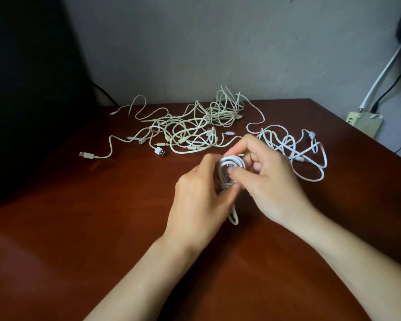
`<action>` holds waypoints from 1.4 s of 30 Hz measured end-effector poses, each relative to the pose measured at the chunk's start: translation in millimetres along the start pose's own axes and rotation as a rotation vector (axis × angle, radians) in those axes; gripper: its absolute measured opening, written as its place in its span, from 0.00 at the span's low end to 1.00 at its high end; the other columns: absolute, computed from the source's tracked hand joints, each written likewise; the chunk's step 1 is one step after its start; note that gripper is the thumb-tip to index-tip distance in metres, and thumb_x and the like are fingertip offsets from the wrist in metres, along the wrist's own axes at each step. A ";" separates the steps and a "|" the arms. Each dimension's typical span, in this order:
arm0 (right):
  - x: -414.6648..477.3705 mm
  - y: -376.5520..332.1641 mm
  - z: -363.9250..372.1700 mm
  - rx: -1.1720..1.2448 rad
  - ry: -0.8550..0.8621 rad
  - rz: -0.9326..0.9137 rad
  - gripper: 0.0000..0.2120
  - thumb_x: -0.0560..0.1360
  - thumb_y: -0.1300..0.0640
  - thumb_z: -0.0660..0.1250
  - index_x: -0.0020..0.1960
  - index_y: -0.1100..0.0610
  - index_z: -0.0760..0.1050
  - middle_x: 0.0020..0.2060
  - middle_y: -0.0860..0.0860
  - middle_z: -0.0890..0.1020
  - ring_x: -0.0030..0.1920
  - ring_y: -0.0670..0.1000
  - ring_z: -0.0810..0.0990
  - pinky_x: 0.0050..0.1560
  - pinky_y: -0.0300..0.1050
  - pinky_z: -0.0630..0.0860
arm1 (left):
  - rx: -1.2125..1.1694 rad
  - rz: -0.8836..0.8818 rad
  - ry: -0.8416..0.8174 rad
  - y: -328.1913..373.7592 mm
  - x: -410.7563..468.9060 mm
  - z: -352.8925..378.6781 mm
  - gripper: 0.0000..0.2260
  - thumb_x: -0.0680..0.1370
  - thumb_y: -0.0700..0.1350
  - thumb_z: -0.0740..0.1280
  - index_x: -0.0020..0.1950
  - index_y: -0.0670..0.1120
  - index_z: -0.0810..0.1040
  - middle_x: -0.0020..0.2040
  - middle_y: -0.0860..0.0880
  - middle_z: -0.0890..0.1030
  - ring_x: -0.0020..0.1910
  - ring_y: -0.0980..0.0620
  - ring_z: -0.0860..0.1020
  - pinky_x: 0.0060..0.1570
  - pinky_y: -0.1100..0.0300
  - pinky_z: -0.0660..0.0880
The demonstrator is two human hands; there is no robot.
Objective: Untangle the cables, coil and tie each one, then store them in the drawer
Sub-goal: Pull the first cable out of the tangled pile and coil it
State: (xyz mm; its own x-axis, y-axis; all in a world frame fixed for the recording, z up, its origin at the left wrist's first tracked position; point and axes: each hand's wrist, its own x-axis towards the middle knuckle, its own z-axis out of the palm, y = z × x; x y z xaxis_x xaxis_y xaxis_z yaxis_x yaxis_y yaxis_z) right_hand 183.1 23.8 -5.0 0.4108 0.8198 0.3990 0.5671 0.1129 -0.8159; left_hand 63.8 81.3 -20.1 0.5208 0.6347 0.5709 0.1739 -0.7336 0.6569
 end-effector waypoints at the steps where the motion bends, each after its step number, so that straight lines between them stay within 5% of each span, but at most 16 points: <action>1: -0.6 -0.6 -0.5 -0.008 -0.004 -0.008 0.08 0.66 0.57 0.64 0.43 0.48 0.73 0.29 0.53 0.77 0.32 0.53 0.76 0.36 0.52 0.74 | -0.003 -0.005 0.000 0.0 0.0 -0.1 0.12 0.71 0.45 0.74 0.53 0.48 0.77 0.39 0.56 0.79 0.40 0.59 0.77 0.39 0.64 0.73; 8: 1.3 0.3 0.8 0.018 -0.023 0.020 0.11 0.63 0.59 0.62 0.44 0.48 0.72 0.27 0.57 0.73 0.33 0.62 0.74 0.38 0.60 0.74 | 0.019 0.039 -0.026 -1.5 -0.7 -1.5 0.12 0.70 0.46 0.72 0.52 0.48 0.78 0.39 0.54 0.80 0.39 0.59 0.77 0.37 0.69 0.72; 12: -0.5 3.3 2.1 -0.005 -0.021 0.004 0.08 0.66 0.58 0.66 0.44 0.48 0.74 0.28 0.53 0.77 0.29 0.52 0.74 0.36 0.49 0.72 | 0.020 -0.002 -0.004 -2.1 -0.1 -1.4 0.09 0.71 0.45 0.73 0.46 0.48 0.73 0.35 0.53 0.78 0.35 0.55 0.76 0.35 0.61 0.72; 16: -1.7 1.1 -0.2 0.130 -0.059 0.021 0.08 0.68 0.54 0.68 0.47 0.48 0.77 0.35 0.48 0.82 0.38 0.50 0.81 0.44 0.40 0.75 | -0.114 -0.108 0.037 2.7 2.8 -2.2 0.12 0.71 0.46 0.74 0.45 0.52 0.70 0.36 0.56 0.80 0.36 0.60 0.79 0.35 0.66 0.75; 21: -1.1 -3.6 -2.9 0.248 -0.164 0.090 0.11 0.73 0.54 0.69 0.55 0.50 0.76 0.40 0.47 0.84 0.48 0.50 0.82 0.55 0.39 0.75 | -0.404 -0.395 0.049 -8.7 9.3 -5.8 0.20 0.65 0.54 0.76 0.49 0.49 0.73 0.43 0.51 0.83 0.43 0.53 0.83 0.46 0.49 0.80; 24: -0.8 -4.9 -4.1 0.287 -0.185 0.154 0.09 0.75 0.60 0.68 0.55 0.52 0.77 0.42 0.49 0.84 0.47 0.50 0.83 0.51 0.37 0.77 | -0.529 -0.490 -0.017 -12.3 9.3 -6.2 0.21 0.65 0.54 0.76 0.53 0.49 0.76 0.48 0.47 0.84 0.47 0.47 0.83 0.50 0.44 0.80; 27: 2.3 -5.9 -8.6 0.398 -0.198 0.214 0.07 0.76 0.63 0.66 0.53 0.55 0.78 0.43 0.51 0.84 0.46 0.48 0.83 0.49 0.39 0.79 | -0.789 -0.538 -0.138 -8.1 12.1 -9.4 0.13 0.76 0.45 0.69 0.57 0.40 0.77 0.51 0.38 0.83 0.50 0.39 0.82 0.52 0.46 0.79; 29: 4.3 -5.0 -11.8 0.465 -0.186 0.255 0.08 0.77 0.65 0.64 0.50 0.56 0.79 0.42 0.51 0.85 0.45 0.49 0.83 0.49 0.43 0.79 | -0.900 -0.551 -0.188 -4.0 13.0 -12.0 0.17 0.75 0.47 0.66 0.57 0.36 0.77 0.50 0.35 0.81 0.48 0.39 0.82 0.50 0.48 0.80; 36: -0.9 -8.0 -6.1 0.433 -0.211 0.243 0.08 0.76 0.62 0.66 0.54 0.59 0.79 0.49 0.58 0.84 0.49 0.52 0.84 0.52 0.42 0.79 | -0.837 -0.524 -0.055 -5.6 12.3 -7.1 0.10 0.77 0.43 0.67 0.52 0.37 0.77 0.46 0.35 0.80 0.46 0.42 0.82 0.43 0.56 0.80; 42: 1.7 -6.3 -8.3 0.489 -0.235 0.350 0.09 0.72 0.60 0.69 0.52 0.58 0.79 0.45 0.54 0.85 0.46 0.51 0.84 0.48 0.41 0.79 | -0.858 -0.539 -0.114 -2.7 13.9 -8.9 0.13 0.80 0.45 0.62 0.54 0.35 0.77 0.49 0.34 0.81 0.48 0.40 0.82 0.43 0.56 0.81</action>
State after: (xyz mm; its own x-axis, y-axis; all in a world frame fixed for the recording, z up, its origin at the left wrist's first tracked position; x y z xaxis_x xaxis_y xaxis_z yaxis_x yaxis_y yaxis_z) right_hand 186.2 19.8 4.2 0.3134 0.9495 0.0175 0.0139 0.0138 -0.9998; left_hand 63.2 94.3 -9.5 0.6348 0.7691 0.0741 -0.2256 0.0928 0.9698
